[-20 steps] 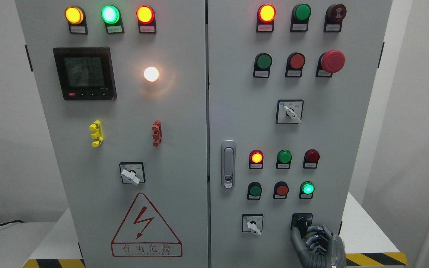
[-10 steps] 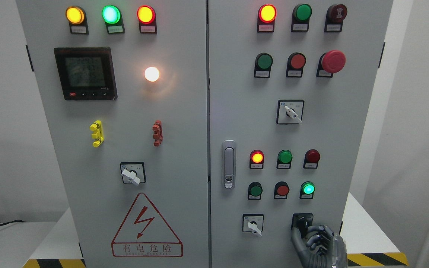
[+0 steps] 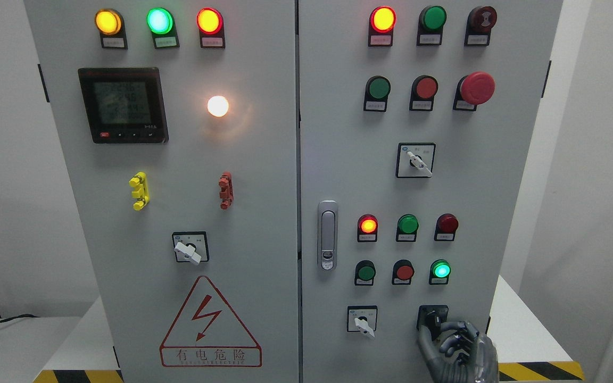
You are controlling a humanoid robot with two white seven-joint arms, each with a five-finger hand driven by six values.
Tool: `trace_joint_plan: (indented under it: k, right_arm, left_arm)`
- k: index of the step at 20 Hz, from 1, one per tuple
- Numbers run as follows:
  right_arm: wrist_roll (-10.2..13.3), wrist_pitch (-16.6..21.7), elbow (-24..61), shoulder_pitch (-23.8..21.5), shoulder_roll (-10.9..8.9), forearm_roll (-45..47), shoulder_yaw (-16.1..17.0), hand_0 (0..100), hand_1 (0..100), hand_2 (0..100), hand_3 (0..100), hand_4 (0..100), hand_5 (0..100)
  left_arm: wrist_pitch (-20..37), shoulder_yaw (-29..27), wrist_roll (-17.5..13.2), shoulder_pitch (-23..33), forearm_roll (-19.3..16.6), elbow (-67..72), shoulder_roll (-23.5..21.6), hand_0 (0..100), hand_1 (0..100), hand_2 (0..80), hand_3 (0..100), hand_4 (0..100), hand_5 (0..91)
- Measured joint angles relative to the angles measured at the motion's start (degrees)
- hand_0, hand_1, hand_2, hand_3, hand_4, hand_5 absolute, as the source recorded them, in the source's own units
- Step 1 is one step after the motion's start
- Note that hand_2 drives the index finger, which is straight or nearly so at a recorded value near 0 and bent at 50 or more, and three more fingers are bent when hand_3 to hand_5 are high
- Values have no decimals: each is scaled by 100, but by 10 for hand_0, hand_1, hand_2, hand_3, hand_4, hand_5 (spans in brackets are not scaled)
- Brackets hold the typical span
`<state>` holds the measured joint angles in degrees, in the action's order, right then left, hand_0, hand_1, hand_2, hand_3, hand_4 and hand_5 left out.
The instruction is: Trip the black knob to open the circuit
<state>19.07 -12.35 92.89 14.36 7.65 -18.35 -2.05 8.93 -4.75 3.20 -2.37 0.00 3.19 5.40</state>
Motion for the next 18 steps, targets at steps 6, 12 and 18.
trace_joint_plan:
  k: [6, 12, 18]
  right_arm:
    - [5, 7, -5, -3, 0, -95, 46, 277, 772, 542, 833, 857, 966]
    - [5, 178, -23, -8, -4, -247, 81, 277, 774, 537, 831, 853, 964]
    - [8, 236, -54, -15, -4, -378, 132, 277, 774, 533, 829, 851, 963]
  left_arm:
    - [0, 0, 0, 0, 0, 0, 0, 120, 389, 0, 0, 0, 0]
    - [0, 0, 0, 0, 0, 1, 0, 120, 389, 0, 0, 0, 0]
    - [0, 0, 0, 0, 0, 0, 1, 120, 389, 0, 0, 0, 0]
